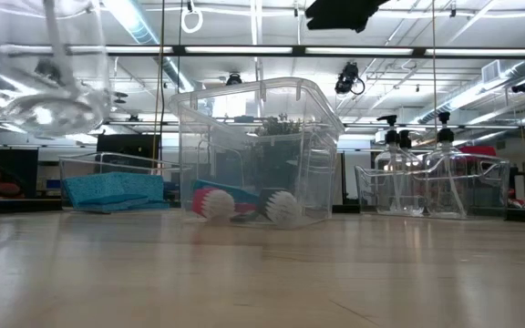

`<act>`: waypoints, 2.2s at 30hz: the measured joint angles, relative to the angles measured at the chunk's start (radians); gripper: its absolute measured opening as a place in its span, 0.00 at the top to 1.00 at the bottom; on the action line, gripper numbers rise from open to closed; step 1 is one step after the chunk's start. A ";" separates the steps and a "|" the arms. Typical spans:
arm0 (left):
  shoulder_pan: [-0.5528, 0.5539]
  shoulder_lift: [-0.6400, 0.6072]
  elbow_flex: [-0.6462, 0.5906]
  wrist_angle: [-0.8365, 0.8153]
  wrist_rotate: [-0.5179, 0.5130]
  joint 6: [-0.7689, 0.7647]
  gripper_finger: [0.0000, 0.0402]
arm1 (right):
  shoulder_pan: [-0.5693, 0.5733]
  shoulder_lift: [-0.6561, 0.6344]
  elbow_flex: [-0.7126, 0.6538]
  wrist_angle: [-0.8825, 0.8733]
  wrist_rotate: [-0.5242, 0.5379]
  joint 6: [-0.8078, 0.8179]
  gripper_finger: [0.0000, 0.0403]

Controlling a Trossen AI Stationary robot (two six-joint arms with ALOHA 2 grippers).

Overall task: Pick & Place Kitchen Sink Supplies
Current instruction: Put the black soap dispenser into the right transparent bin

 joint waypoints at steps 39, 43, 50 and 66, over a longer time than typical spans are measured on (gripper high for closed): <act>0.510 0.153 0.407 0.155 -0.095 0.735 0.77 | -0.001 -0.173 0.001 0.164 0.020 0.175 0.46; 0.549 0.188 0.407 0.179 -0.094 0.794 0.77 | -0.011 -0.172 0.001 0.122 0.017 0.228 0.42; 0.575 0.242 0.407 0.214 -0.094 0.852 0.77 | -0.053 -0.153 0.001 0.061 -0.107 0.252 0.32; 0.580 0.288 0.406 0.262 -0.098 0.870 0.77 | -0.127 0.060 0.001 0.266 -0.373 0.190 0.28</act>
